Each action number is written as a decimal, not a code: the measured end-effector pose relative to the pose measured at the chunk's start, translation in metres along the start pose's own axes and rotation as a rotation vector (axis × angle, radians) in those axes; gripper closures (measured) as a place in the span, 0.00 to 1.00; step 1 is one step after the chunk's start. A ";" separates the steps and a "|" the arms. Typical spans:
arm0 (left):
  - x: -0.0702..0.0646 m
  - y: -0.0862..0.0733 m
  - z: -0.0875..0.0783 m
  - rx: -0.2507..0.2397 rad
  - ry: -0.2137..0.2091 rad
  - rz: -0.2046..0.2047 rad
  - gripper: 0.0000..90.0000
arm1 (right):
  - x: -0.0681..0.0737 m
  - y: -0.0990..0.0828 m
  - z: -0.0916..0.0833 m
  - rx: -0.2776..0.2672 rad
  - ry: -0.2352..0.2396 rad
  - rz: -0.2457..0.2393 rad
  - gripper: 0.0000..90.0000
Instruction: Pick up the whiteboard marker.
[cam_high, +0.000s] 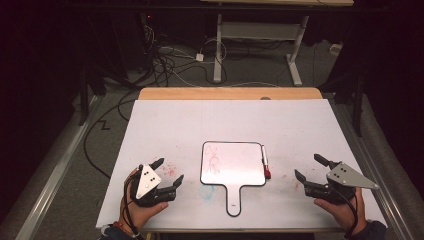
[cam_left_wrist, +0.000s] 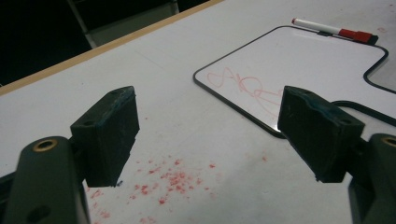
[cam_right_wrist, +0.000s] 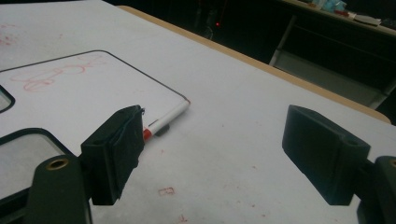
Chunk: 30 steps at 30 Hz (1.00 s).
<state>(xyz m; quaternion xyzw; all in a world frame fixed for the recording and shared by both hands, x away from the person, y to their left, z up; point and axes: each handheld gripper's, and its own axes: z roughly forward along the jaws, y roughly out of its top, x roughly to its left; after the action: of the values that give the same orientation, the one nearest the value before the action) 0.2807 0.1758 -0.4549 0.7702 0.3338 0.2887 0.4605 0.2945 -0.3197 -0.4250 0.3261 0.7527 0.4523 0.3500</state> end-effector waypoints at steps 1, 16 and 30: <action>0.000 0.000 0.000 0.000 0.000 0.000 0.22 | -0.001 0.000 0.000 0.003 0.003 0.003 0.24; -0.004 -0.003 0.011 0.053 -0.011 0.047 0.22 | 0.000 -0.002 0.013 0.092 0.085 0.020 0.30; -0.005 -0.006 0.016 0.108 -0.013 0.047 0.22 | -0.002 0.018 0.065 0.239 0.196 0.116 0.32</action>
<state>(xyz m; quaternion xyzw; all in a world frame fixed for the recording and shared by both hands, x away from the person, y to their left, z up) 0.2880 0.1656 -0.4670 0.8036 0.3275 0.2759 0.4133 0.3524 -0.2849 -0.4303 0.3627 0.8115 0.4089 0.2066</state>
